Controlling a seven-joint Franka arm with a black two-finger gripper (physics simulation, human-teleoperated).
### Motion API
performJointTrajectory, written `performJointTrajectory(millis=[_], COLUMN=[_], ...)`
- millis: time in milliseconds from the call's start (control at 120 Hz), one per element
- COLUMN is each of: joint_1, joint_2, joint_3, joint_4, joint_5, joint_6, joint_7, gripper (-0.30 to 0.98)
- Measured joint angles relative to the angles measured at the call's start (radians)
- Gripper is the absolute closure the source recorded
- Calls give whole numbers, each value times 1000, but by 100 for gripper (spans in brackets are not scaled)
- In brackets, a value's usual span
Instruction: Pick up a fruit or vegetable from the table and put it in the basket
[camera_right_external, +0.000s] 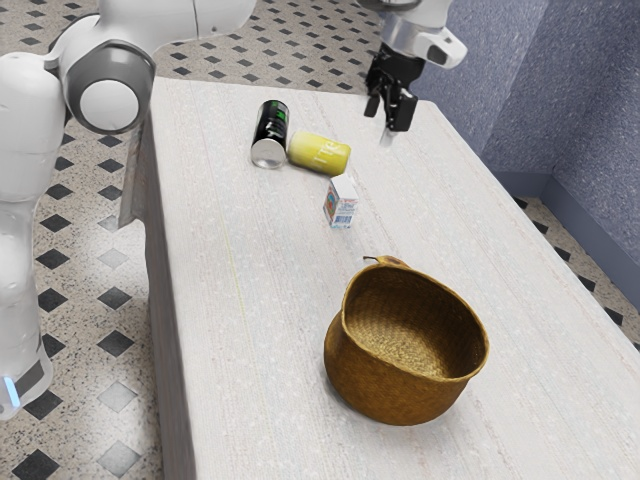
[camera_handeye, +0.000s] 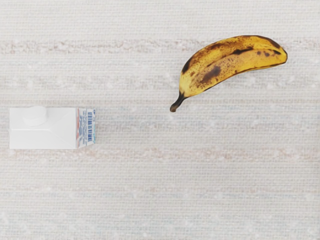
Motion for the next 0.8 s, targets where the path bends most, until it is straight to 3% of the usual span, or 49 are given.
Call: performJointTrajectory(millis=[283,433,483,550,617,800], joint_1=[2,2,5,1,-17,-25], joint_2=[4,-69,-84,-84,-80,-79], joint_3=[1,-5,-43,-184,-233,-332], joint_4=[1,51,65,70,71,72], joint_5=[-22,-23,-23,-29,-47,49], joint_6=[33,35,52,104,145,235], joint_7=[6,16,50,168,263,490], gripper=[0,0,0,0,0,0])
